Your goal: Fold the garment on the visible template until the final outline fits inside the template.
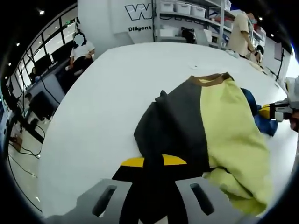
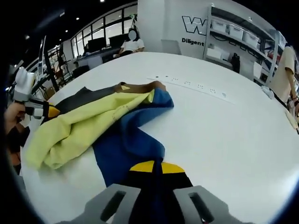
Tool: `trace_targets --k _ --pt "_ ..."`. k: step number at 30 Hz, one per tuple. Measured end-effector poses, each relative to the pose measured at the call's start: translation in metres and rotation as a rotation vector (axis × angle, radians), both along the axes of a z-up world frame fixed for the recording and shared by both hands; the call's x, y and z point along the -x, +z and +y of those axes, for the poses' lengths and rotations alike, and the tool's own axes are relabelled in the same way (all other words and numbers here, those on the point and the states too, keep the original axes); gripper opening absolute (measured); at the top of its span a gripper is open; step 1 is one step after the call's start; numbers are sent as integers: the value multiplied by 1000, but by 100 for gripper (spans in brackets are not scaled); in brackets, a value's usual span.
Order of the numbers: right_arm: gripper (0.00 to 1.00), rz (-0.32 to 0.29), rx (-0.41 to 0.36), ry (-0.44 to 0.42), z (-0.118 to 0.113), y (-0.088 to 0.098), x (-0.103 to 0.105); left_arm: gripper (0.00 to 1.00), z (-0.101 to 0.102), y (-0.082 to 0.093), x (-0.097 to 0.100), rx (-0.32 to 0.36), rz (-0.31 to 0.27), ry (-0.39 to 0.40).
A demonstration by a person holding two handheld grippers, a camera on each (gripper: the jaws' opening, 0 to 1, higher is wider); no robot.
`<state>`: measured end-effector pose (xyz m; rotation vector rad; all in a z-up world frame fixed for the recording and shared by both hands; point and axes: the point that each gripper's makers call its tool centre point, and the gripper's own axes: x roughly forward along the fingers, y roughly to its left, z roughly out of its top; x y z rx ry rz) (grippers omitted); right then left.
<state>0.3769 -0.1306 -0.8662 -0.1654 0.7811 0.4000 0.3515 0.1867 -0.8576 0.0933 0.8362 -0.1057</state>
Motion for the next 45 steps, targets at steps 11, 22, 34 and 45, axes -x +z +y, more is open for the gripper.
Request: trace_targets --k 11,22,34,45 --pt "0 5 6 -12 -11 4 4 7 3 1 1 26 -4 -7" --pt "0 11 15 -40 -37 9 10 7 12 1 2 22 3 -1" --pt "0 18 69 -63 -67 7 15 7 25 2 2 -2 3 16" --pt "0 26 81 -108 -100 13 13 7 36 2 -1 -32 13 -7"
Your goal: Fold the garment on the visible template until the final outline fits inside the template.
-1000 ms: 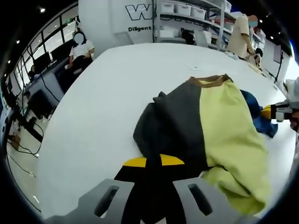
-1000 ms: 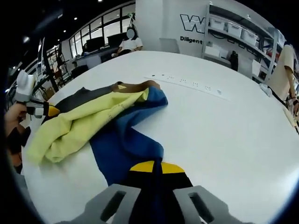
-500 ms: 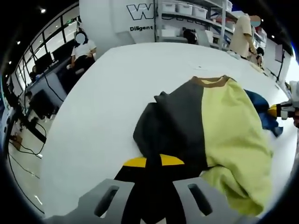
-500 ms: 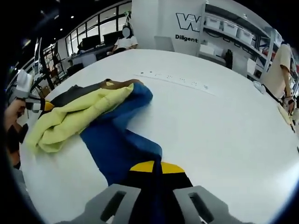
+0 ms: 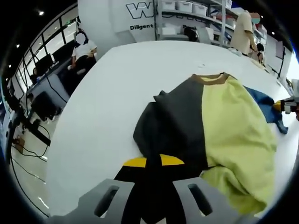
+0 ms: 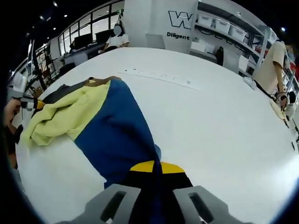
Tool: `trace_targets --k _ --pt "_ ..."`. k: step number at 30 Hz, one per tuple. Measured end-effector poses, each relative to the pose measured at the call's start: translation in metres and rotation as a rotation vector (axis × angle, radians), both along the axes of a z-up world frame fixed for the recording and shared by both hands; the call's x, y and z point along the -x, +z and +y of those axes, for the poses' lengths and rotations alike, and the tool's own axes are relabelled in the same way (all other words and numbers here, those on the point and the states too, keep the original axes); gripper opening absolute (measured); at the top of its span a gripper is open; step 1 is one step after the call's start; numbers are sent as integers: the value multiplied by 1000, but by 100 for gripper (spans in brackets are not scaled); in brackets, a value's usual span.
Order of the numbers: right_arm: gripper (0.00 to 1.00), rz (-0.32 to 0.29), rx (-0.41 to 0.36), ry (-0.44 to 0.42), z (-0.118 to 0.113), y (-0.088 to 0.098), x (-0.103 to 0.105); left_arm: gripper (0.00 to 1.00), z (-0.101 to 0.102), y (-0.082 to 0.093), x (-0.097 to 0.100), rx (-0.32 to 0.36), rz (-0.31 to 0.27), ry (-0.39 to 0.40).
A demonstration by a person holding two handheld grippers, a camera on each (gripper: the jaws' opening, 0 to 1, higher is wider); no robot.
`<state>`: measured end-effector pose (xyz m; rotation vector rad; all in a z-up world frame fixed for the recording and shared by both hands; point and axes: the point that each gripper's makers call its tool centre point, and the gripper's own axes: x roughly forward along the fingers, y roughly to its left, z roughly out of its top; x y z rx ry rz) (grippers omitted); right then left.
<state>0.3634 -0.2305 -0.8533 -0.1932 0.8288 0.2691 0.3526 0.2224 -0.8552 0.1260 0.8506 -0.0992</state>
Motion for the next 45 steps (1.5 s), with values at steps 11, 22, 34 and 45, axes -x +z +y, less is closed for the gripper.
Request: trace_targets --k 11,22,34,45 --pt "0 42 71 58 -14 -2 -6 7 6 0 -4 -18 3 -36" --pt "0 56 100 48 -28 -3 -11 7 9 1 -6 -22 17 -58" --pt "0 74 91 33 -34 -6 -11 8 11 1 -5 -26 23 -53" --pt "24 8 -106 -85 -19 8 -18 31 10 6 -2 -30 17 -46"
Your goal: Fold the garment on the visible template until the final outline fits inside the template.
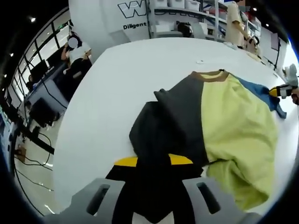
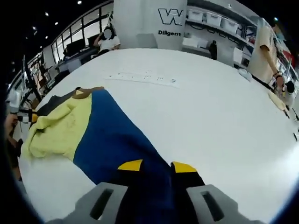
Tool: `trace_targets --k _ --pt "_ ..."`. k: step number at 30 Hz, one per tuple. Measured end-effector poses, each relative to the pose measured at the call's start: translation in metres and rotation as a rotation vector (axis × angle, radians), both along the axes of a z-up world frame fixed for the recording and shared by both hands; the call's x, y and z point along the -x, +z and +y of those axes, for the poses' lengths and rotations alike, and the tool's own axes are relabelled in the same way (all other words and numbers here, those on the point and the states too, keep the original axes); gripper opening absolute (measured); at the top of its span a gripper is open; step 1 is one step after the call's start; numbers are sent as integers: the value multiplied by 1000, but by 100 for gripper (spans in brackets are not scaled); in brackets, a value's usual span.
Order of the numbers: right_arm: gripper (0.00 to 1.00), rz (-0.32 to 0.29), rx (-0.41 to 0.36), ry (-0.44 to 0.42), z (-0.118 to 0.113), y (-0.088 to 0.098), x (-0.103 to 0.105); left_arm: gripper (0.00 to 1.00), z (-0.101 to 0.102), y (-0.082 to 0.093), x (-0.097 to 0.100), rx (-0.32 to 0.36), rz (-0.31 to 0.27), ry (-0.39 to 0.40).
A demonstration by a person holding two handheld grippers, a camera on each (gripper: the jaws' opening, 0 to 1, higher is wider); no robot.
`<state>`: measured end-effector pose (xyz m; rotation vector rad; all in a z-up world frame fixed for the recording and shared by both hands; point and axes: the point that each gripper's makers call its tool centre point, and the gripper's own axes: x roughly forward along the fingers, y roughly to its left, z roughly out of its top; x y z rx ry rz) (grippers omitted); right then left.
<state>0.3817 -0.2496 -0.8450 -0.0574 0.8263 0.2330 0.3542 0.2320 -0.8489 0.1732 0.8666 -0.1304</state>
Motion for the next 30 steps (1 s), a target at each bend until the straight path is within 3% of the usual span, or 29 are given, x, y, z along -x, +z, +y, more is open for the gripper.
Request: trace_targets --k 5,11,16,17,20,24,26,30 --pt "37 -40 -70 18 19 12 4 43 -2 13 3 14 -33 -3" --pt "59 -52 -143 58 47 20 14 55 -18 24 10 47 -56 -41" --pt "74 -71 -178 81 60 28 20 68 -24 29 13 62 -68 -52" --pt "79 -72 -184 85 63 28 21 69 -30 34 13 99 -87 -45" --pt "89 -77 -208 100 71 32 26 75 -36 38 18 92 -92 -65" --pt "93 -78 -230 121 83 35 36 80 -48 42 27 113 -89 -97" --pt "94 -85 -237 135 90 37 41 80 -51 42 31 81 -87 -126" --pt "96 -98 -265 159 102 40 48 81 -56 42 39 80 -77 -143"
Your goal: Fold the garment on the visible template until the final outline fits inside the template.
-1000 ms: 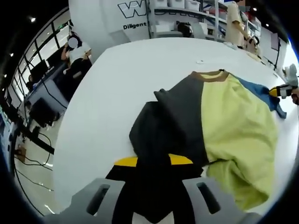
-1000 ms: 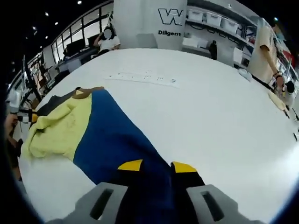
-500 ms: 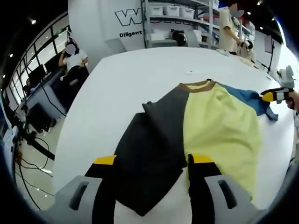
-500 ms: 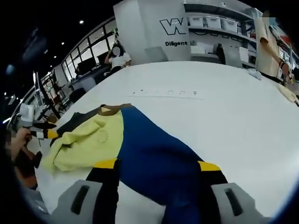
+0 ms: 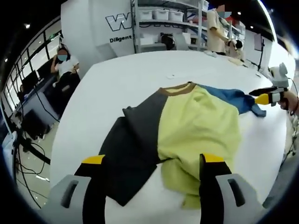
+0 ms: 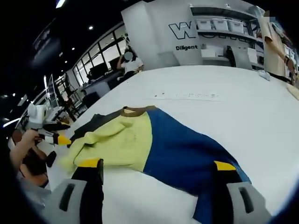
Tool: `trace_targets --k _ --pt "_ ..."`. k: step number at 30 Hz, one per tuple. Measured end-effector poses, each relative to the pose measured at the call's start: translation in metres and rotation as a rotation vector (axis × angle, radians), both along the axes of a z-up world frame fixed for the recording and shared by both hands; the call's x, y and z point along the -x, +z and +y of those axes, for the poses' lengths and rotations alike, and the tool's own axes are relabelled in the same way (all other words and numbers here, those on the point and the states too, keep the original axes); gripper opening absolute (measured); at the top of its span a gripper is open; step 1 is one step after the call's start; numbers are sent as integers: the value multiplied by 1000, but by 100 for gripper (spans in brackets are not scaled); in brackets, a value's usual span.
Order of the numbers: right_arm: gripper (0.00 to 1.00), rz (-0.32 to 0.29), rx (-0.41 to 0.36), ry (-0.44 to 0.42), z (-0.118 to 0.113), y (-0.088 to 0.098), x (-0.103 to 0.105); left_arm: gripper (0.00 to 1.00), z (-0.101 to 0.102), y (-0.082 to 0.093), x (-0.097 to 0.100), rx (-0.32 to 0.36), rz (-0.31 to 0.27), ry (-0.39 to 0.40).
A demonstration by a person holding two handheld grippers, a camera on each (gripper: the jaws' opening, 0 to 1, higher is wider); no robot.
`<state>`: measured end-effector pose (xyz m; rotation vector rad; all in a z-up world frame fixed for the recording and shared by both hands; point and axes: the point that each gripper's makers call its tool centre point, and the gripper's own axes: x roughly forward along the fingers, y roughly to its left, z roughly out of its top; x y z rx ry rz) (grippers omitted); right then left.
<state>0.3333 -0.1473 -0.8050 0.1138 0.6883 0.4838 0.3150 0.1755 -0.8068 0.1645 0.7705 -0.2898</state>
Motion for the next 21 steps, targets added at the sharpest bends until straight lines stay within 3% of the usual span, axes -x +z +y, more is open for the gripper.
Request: trace_targets --k 9,21 --pt "99 -11 -15 48 20 1 18 86 -11 11 17 27 -23 -33" --pt "99 -23 6 158 53 2 44 89 -33 9 40 60 -29 -119"
